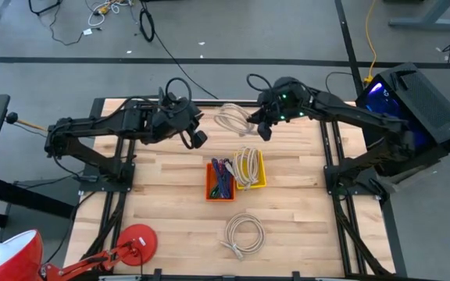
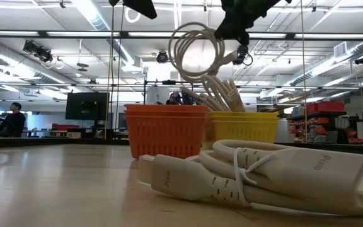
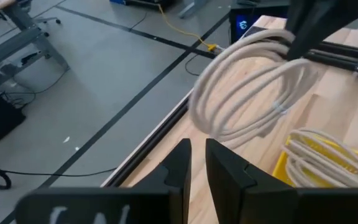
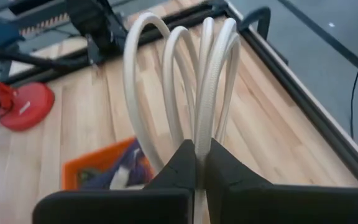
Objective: Pick & Place USB Port
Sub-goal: Put the brown HDMI cable into the yellow basket
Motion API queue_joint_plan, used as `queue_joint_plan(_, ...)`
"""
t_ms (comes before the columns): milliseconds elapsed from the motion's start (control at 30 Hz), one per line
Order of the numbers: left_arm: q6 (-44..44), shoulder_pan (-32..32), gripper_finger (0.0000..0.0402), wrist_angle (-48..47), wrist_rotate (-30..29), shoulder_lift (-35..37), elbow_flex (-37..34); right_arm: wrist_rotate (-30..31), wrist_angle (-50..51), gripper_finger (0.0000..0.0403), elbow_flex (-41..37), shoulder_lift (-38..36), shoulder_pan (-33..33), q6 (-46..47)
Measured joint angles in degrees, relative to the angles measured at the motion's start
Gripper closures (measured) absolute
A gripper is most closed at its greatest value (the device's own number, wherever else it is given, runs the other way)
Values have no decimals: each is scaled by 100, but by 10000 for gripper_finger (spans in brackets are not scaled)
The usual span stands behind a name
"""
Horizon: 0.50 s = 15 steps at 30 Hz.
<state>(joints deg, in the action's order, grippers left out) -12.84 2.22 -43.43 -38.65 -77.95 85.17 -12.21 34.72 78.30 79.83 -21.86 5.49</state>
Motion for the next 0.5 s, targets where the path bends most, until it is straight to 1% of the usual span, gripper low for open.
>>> queue_joint_plan(167,2,146,349,-135,1,0,0,232,583,396,0,-136,-83,-173)
queue_joint_plan(367,-2,251,349,-401,27,0,0,571,1828,396,0,-454,-349,-379)
queue_joint_plan(433,-2,251,349,-501,25,0,0,452,2218,396,2,-617,-368,-571)
queue_joint_plan(500,-2,249,349,-533,30,0,0,241,2646,396,2,-779,-367,-469)
